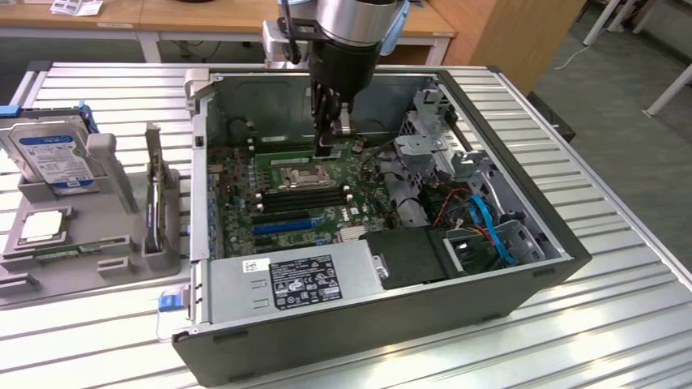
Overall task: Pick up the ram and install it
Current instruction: 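Insert the ram into the slot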
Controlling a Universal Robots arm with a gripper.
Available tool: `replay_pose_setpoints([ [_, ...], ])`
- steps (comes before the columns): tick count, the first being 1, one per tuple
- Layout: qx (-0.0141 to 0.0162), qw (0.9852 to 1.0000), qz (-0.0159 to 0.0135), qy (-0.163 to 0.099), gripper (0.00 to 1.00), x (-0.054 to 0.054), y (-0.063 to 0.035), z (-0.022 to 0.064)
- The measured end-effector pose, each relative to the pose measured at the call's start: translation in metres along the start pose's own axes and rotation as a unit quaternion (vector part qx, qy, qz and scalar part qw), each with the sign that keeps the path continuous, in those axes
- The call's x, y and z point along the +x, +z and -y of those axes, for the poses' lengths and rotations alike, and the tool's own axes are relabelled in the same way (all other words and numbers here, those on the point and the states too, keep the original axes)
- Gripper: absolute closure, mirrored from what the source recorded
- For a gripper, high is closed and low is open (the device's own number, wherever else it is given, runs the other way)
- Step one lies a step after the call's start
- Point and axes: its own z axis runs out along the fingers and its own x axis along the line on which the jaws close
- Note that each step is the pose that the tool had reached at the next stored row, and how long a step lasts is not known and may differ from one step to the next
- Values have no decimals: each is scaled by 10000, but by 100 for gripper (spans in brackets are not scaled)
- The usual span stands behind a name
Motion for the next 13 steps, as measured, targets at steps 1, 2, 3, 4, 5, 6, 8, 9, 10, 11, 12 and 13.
replay_pose_setpoints([
  [1, 0, 10000, 0, 0, 88, 0, 6, 1],
  [2, 0, 10000, 0, 0, 88, 0, 13, 1],
  [3, 0, 10000, 0, 0, 88, 0, 19, 1],
  [4, 0, 10000, 0, 0, 88, 1, 25, 2],
  [5, 0, 10000, 0, 0, 88, 1, 31, 2],
  [6, 0, 10000, 0, 0, 88, 1, 37, 3],
  [8, 0, 10000, 0, 0, 88, 1, 48, 3],
  [9, 0, 10000, 0, 0, 88, 1, 54, 4],
  [10, 0, 10000, 0, 0, 88, 2, 60, 4],
  [11, 0, 10000, 0, 0, 88, 2, 66, 5],
  [12, 0, 10000, 0, 0, 88, 2, 71, 5],
  [13, 0, 10000, 0, 0, 88, 2, 76, 6],
])
